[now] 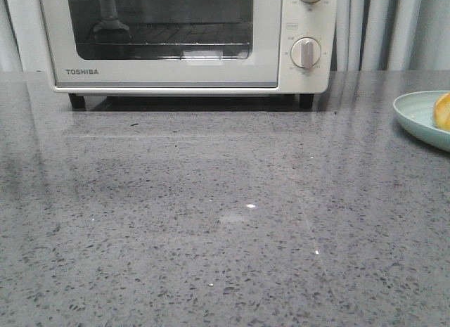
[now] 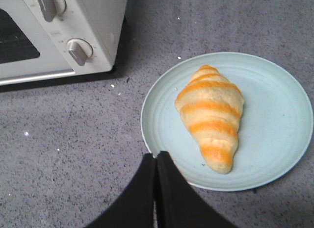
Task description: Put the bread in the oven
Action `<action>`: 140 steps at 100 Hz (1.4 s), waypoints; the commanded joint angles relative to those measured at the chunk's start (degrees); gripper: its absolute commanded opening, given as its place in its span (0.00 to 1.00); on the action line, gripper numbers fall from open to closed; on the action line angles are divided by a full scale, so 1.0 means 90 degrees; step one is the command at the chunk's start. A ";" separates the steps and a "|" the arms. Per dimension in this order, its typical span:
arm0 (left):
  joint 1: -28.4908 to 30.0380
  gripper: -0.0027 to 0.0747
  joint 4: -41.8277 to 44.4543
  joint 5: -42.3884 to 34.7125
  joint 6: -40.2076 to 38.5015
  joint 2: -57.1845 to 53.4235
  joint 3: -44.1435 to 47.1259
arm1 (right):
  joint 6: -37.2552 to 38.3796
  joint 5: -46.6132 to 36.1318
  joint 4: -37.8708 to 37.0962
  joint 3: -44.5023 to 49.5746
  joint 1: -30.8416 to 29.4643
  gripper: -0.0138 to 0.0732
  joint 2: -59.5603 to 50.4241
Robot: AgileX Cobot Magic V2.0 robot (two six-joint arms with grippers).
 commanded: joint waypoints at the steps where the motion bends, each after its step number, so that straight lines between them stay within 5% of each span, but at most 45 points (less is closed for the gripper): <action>1: -0.0231 0.01 0.0056 -0.0575 -0.0028 0.0546 -0.0510 | -0.0198 -0.0145 -0.0013 -0.0332 -0.0008 0.08 0.0073; 57: -0.0260 0.01 0.0329 -0.0696 -0.0028 0.3027 -0.2178 | -0.0254 0.0099 -0.0013 -0.0449 -0.0008 0.08 0.0073; 140: -0.0147 0.01 0.0329 -0.0173 -0.0028 0.4219 -0.2831 | -0.0254 0.0217 -0.0013 -0.0535 -0.0008 0.08 0.0061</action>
